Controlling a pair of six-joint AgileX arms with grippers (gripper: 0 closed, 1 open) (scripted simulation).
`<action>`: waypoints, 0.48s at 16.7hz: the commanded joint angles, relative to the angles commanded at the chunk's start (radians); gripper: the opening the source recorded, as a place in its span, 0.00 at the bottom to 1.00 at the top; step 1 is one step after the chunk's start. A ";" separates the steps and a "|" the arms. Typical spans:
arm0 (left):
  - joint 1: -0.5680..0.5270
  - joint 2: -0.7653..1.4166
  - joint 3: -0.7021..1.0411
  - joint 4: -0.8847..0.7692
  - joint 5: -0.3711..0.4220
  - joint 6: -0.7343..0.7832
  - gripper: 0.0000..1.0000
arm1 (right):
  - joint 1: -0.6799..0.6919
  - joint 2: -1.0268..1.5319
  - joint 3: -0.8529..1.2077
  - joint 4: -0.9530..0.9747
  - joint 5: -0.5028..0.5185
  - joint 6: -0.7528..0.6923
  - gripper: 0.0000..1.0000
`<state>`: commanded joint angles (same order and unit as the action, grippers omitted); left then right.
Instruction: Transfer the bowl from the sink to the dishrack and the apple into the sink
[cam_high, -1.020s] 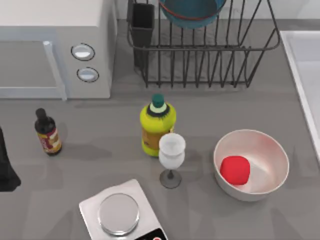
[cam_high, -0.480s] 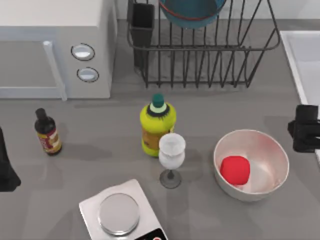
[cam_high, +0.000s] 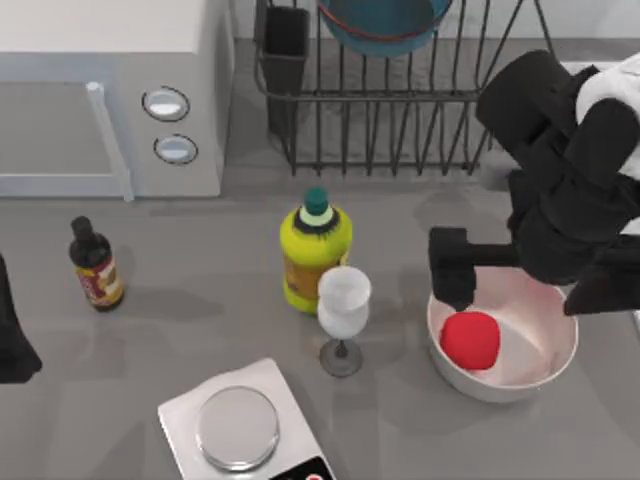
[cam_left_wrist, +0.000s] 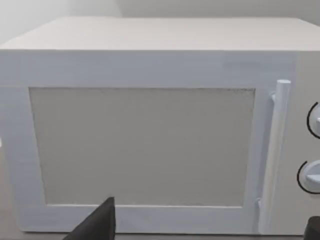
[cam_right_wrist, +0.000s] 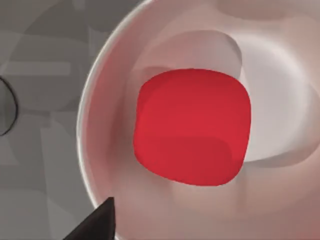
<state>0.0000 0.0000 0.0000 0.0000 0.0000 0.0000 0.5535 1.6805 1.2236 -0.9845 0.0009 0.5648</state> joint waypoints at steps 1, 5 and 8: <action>0.000 0.000 0.000 0.000 0.000 0.000 1.00 | 0.022 0.050 0.045 -0.037 0.000 0.022 1.00; 0.000 0.000 0.000 0.000 0.000 0.000 1.00 | 0.071 0.154 0.149 -0.123 0.000 0.073 1.00; 0.000 0.000 0.000 0.000 0.000 0.000 1.00 | 0.071 0.155 0.150 -0.124 0.000 0.074 1.00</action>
<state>0.0000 0.0000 0.0000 0.0000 0.0000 0.0000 0.6246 1.8360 1.3735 -1.1083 0.0006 0.6388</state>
